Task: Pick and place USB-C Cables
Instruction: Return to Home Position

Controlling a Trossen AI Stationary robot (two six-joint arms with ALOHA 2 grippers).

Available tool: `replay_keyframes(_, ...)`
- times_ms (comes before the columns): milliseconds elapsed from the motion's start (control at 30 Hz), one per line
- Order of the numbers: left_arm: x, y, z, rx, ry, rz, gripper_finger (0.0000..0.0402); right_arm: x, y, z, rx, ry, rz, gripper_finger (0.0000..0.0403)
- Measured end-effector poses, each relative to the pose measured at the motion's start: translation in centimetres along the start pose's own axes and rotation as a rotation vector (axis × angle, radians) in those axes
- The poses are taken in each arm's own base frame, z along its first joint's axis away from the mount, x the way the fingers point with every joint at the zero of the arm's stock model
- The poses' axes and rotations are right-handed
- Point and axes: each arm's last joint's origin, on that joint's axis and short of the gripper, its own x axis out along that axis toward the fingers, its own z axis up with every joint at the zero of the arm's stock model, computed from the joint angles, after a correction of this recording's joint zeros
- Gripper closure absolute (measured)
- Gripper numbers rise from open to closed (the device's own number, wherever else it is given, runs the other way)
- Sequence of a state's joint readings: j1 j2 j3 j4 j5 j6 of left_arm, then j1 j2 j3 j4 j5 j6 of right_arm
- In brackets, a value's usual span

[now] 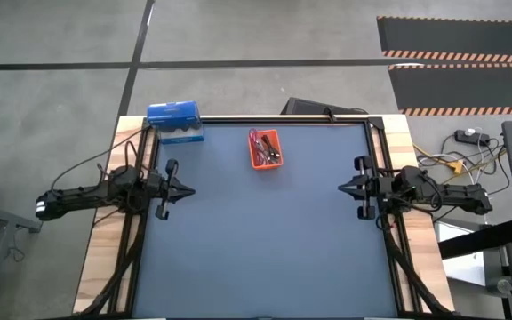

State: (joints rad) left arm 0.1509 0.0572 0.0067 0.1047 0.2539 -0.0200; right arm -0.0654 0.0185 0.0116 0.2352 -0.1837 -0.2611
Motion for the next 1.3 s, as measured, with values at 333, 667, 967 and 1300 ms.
replay_keyframes(333, 0.01, 0.00, -0.03, 0.000, 0.002, 0.000, 0.0402, 0.06, 0.02, -0.10, 0.283, 0.009, 0.000, 0.0394)
replay_keyframes(667, 0.01, 0.00, -0.04, 0.000, 0.002, 0.000, 0.0402, 0.06, 0.02, -0.11, 0.311, 0.009, 0.000, 0.0394)
replay_keyframes(967, 0.01, 0.00, -0.03, 0.000, 0.002, 0.000, 0.0402, 0.06, 0.02, -0.12, 0.315, 0.010, 0.000, 0.0394)
replay_keyframes(1300, 0.01, 0.00, -0.03, 0.000, 0.002, 0.000, 0.0402, 0.06, 0.02, -0.13, 0.315, 0.010, 0.000, 0.0394)
